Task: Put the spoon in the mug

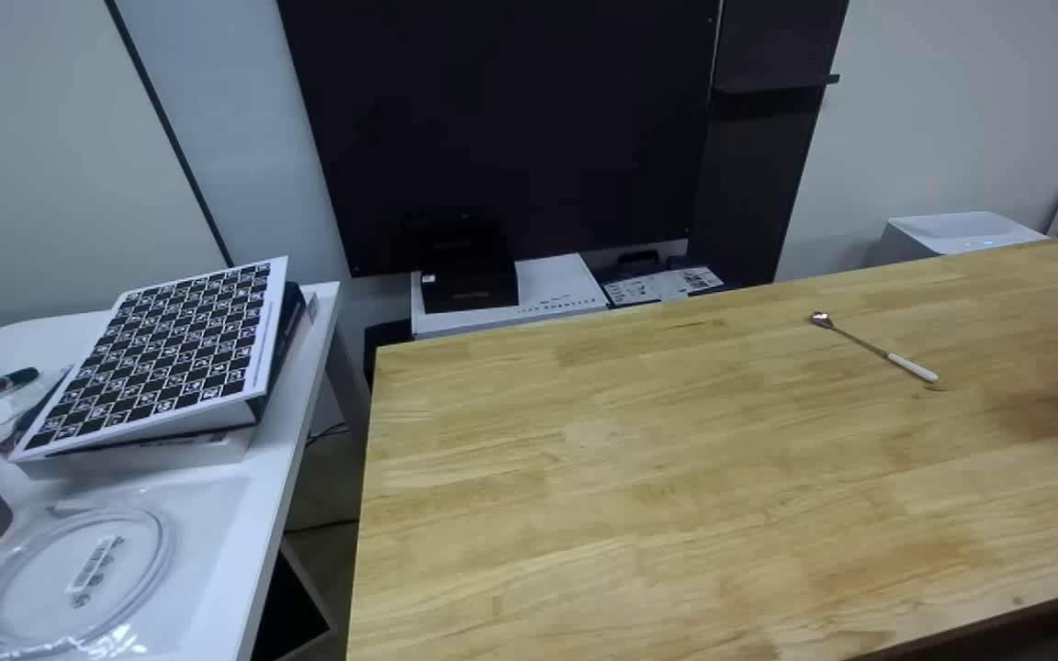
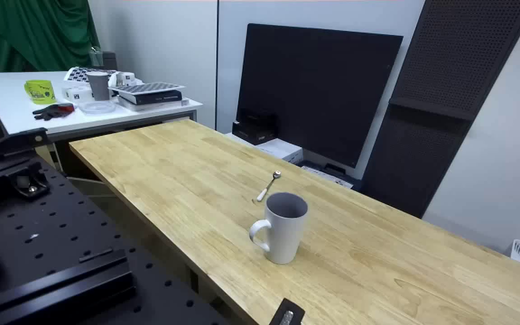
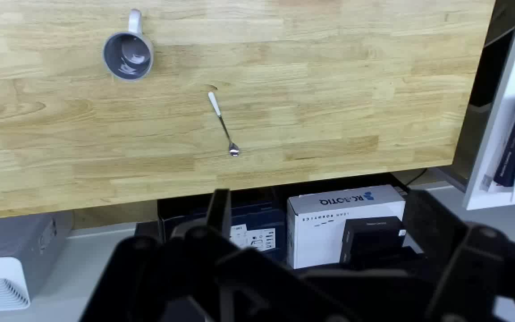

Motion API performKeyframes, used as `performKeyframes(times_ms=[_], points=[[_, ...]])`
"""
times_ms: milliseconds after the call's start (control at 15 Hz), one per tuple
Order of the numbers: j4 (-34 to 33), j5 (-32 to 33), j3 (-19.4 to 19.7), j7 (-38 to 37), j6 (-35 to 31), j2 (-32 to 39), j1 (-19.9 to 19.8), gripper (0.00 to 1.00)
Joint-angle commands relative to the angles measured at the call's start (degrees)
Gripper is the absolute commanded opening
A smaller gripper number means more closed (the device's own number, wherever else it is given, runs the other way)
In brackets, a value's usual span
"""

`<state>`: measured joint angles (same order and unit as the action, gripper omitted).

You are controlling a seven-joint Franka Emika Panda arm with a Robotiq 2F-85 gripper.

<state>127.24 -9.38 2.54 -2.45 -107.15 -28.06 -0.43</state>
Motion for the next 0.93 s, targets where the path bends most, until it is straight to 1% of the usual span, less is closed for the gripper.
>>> performKeyframes(times_ms=[0,533,733,867], points=[[-0.14,-0.13,-0.25,0.13,0.07,0.05,-0.34,1.00],[-0.14,-0.13,-0.25,0.13,0.03,0.02,-0.35,1.00],[-0.61,0.94,-0.44,-1.25,-2.43,2.76,-1.29,1.00],[-1.13,1.28,-0.76,-2.48,-5.51,5.47,-1.82,1.00]])
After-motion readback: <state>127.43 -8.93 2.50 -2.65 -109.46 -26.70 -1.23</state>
